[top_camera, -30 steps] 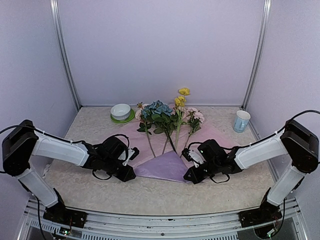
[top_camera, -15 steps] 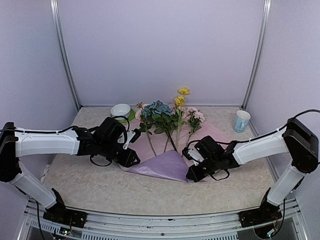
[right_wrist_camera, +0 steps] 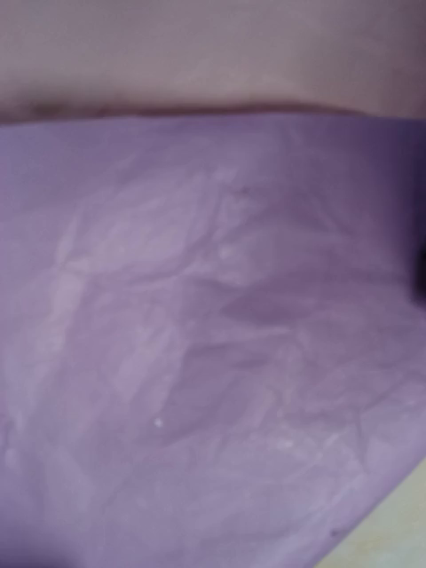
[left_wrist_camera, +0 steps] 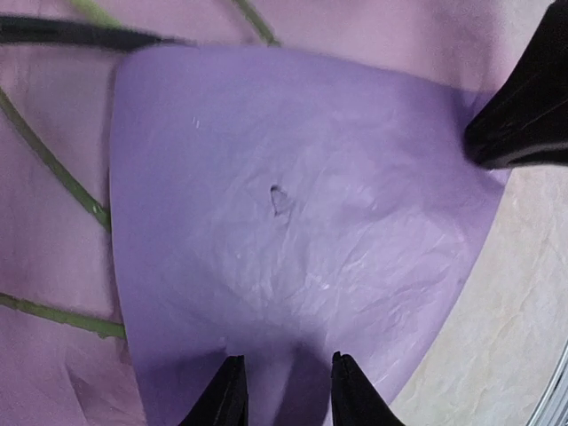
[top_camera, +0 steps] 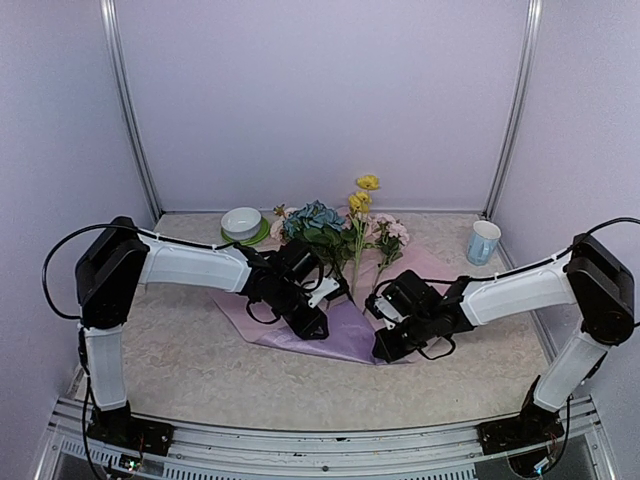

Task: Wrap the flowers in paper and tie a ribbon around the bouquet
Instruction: Press the fold line on the 1/4-folded wrapping paper, then pick up the one-fourth-folded wrapping paper from the center of the board.

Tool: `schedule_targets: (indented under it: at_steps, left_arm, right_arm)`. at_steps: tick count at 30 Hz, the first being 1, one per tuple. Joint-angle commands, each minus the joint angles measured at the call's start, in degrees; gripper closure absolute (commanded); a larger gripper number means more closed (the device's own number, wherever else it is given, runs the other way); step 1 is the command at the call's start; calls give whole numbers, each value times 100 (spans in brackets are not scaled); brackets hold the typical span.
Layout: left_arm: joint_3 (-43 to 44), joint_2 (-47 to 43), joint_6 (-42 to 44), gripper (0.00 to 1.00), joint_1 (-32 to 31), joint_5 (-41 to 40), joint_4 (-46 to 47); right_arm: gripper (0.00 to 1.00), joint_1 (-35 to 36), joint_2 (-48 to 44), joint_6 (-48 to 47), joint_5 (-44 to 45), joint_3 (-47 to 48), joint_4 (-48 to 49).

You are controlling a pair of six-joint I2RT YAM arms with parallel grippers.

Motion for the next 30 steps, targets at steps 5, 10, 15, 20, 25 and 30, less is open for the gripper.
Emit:
schedule_targets:
  at_steps: [5,10,15,20,25,30]
  left_arm:
    - [-79,513,291,67,275,457,-282]
    - [-88,584,258,68,294,551,-241]
    - [-255,543,204,68,332,700,-77]
    - [-261,552,190,68,333,716,-80]
    - [-329,490,186,68,335,677,-42]
    - [-407,469,144,68,375,743,62]
  right_arm:
    - [74,-452,-894,383,-82,167,-718]
    - [41,-1597,-2044,709,-462,-580,-976]
    - [24,-3751,-2680,451,-1150,-1175,-892]
    - [23,-5536,-2000,193,-1175,-941,3]
    - [26,-5955,-662,-62,-1079,-193,472]
    - [34,-5745,169,-51,-1834,8,800]
